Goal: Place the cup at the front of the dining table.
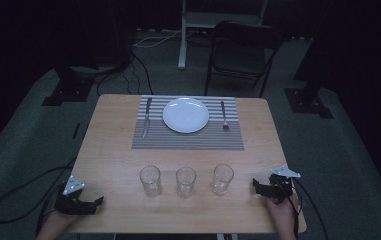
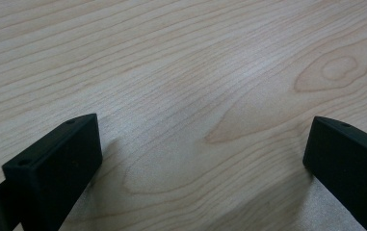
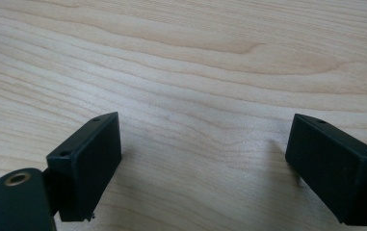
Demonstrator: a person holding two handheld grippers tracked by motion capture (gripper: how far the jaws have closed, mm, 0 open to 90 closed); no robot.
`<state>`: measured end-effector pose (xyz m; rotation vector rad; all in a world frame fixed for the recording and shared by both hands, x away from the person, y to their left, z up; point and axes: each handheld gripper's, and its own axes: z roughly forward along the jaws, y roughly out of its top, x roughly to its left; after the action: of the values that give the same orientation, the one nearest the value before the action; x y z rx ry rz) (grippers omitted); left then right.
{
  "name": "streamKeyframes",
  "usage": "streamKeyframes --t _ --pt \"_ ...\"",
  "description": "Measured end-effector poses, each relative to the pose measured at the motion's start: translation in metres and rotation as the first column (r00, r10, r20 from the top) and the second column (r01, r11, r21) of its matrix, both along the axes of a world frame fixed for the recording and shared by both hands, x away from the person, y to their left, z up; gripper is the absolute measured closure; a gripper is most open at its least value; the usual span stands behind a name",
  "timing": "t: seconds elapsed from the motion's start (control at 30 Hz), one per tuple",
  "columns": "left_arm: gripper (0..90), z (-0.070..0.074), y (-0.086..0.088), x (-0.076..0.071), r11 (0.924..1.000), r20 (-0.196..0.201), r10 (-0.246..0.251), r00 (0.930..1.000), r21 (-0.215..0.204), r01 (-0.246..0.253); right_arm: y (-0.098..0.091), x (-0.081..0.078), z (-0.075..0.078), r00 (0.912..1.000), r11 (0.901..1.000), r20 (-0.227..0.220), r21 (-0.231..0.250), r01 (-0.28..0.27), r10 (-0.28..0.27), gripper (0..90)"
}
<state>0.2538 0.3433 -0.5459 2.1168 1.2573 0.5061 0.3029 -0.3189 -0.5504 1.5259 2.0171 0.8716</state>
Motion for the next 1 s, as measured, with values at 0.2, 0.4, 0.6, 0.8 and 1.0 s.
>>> streamKeyframes --t 0.2,0.4,0.6,0.8,1.0 --pt "2.8 0.003 -0.001 -0.001 0.9998 -0.015 0.018 0.9997 0.009 -0.018 0.0 0.0 0.0 1.0 1.0 0.0 0.0 0.0 0.0 12.1" --pt "3.8 0.005 -0.004 -0.004 0.9998 -0.037 -0.018 0.9991 -0.007 0.018 0.0 0.0 0.0 1.0 1.0 0.0 0.0 0.0 0.0 12.1" --pt "3.8 0.009 -0.008 -0.004 0.9993 -0.029 -0.026 0.9992 -0.028 0.025 0.0 0.0 0.0 1.0 1.0 0.0 0.0 0.0 0.0 12.2" --pt "3.8 0.016 -0.015 -0.006 0.996 -0.019 -0.068 0.9975 -0.06 0.067 0.0 0.0 0.0 1.0 1.0 0.0 0.0 0.001 -0.001 12.1" --pt "3.9 0.027 -0.024 -0.007 0.9919 0.005 -0.107 0.9942 -0.068 0.108 0.0 0.0 0.0 1.0 1.0 0.0 0.0 0.0 0.0 12.1"
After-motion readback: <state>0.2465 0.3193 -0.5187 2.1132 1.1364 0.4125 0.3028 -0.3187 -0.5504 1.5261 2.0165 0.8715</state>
